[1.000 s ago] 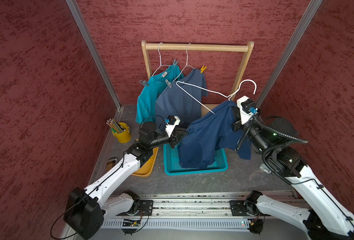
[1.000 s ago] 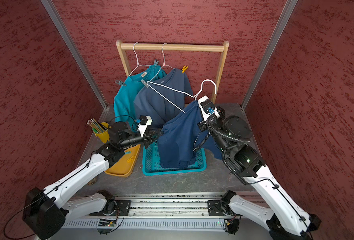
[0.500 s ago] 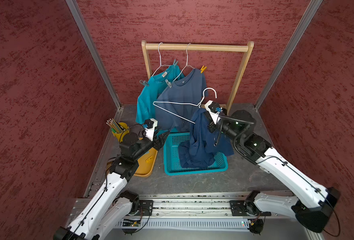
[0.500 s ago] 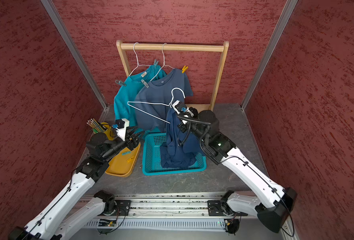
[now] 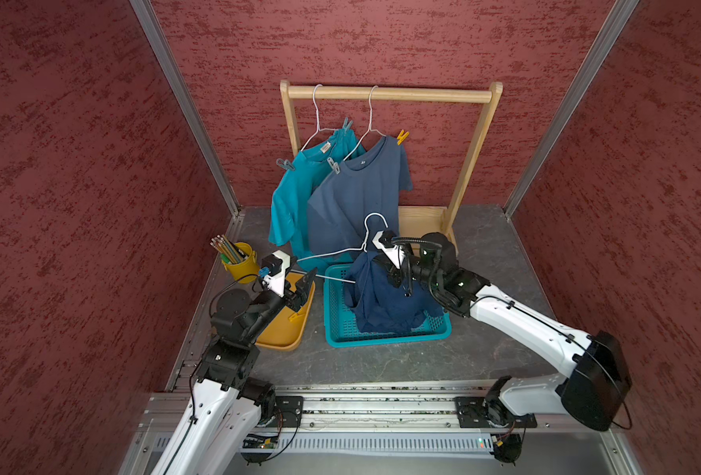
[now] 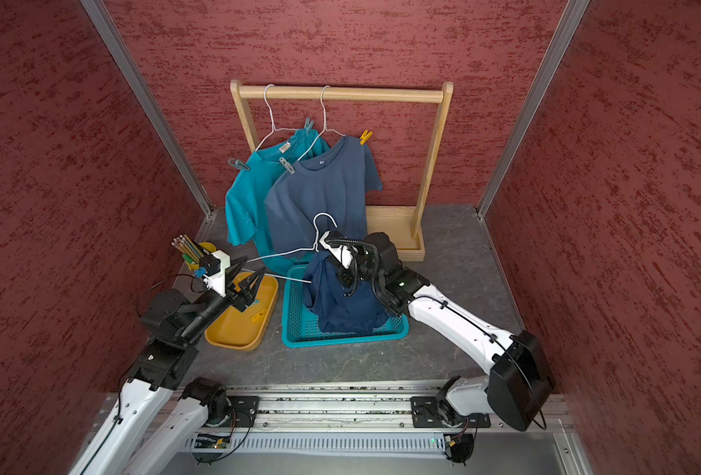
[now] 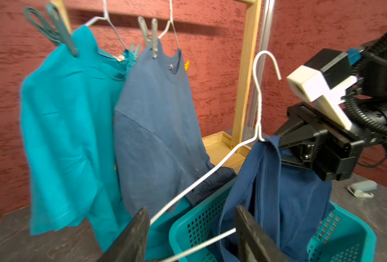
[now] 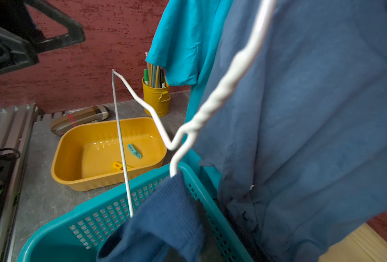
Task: Remove the clothespins securing t-shirts to the hanger
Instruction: Remove the T-shirt from the hanger.
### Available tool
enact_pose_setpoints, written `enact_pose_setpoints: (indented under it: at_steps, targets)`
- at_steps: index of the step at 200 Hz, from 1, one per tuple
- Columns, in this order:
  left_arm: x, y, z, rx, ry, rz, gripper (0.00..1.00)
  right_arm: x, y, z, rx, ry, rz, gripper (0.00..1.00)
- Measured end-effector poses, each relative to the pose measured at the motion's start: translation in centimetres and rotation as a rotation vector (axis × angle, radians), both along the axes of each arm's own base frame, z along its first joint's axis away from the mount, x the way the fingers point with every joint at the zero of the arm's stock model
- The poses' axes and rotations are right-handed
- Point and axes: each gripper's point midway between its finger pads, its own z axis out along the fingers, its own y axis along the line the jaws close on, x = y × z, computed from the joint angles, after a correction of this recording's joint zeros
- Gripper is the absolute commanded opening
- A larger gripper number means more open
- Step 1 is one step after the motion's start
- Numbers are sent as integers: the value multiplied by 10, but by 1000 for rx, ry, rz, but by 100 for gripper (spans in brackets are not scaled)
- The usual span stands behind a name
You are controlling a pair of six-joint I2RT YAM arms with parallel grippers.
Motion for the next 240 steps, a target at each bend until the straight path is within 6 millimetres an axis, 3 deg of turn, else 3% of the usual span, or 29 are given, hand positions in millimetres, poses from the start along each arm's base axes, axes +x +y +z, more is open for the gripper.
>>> enact_pose_setpoints:
  at_steps: [30, 63, 126, 211, 227, 240]
  targets:
    - [10, -41, 6, 47, 54, -193, 62, -14, 5, -22, -3, 65, 72, 0]
    - [2, -86, 1, 95, 99, -409, 62, -29, -1, -38, 10, 68, 99, 0]
    - [0, -111, -22, 62, 212, -582, 60, -34, -7, -21, 25, -1, 90, 0]
    - [6, -127, -27, -22, 281, -669, 34, -44, 1, -20, 6, -47, 129, 0]
    - [8, -128, -31, -23, 296, -672, 25, -42, 2, -23, -4, -49, 123, 0]
    - [8, -128, -33, -18, 299, -671, 8, -39, 0, -24, -11, -54, 107, 0]
